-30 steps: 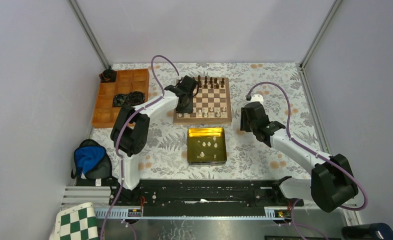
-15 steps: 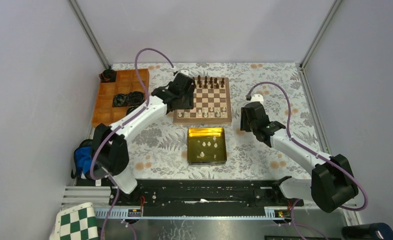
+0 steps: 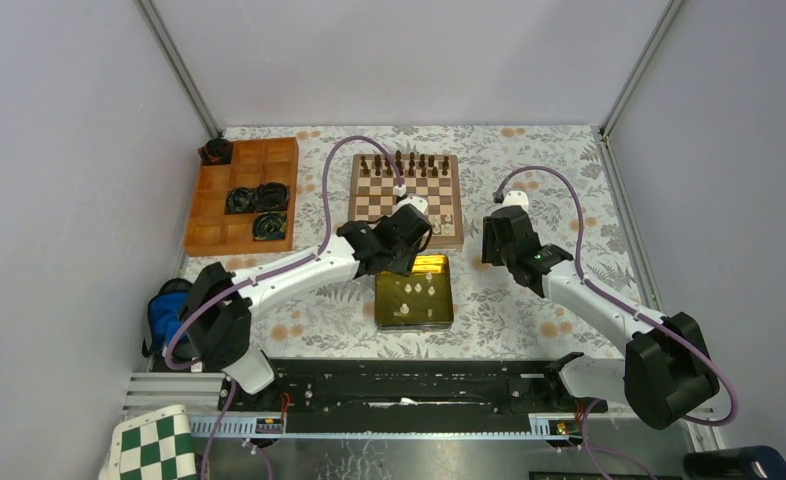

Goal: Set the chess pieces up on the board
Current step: Pick up the chess piece from the storage box.

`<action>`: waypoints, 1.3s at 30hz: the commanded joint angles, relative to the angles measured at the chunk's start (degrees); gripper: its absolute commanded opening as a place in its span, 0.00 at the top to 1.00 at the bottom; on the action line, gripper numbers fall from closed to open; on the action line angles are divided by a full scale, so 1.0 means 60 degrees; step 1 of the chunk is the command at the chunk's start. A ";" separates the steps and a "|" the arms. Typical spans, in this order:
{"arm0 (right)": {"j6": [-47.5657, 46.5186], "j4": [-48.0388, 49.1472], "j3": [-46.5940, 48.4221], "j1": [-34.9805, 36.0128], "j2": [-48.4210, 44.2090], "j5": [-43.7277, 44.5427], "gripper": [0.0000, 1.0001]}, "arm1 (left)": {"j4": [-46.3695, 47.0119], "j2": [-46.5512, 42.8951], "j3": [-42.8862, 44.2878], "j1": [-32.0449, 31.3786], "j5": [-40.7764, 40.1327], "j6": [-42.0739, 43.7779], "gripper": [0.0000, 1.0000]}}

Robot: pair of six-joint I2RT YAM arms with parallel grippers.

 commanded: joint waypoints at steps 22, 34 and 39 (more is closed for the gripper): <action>0.0052 0.0111 -0.0139 -0.0059 -0.0258 0.0088 0.54 | 0.0087 -0.0187 -0.1144 -0.1304 0.1335 -0.0202 0.52; 0.0001 0.0162 -0.0094 -0.0061 -0.0134 0.0065 0.54 | 0.0633 0.0320 -0.1501 -0.1380 0.1481 -0.0088 0.53; -0.0014 0.0203 -0.0074 -0.0060 -0.0054 0.0055 0.54 | 0.0892 0.0611 -0.1558 -0.1382 0.1444 -0.0014 0.54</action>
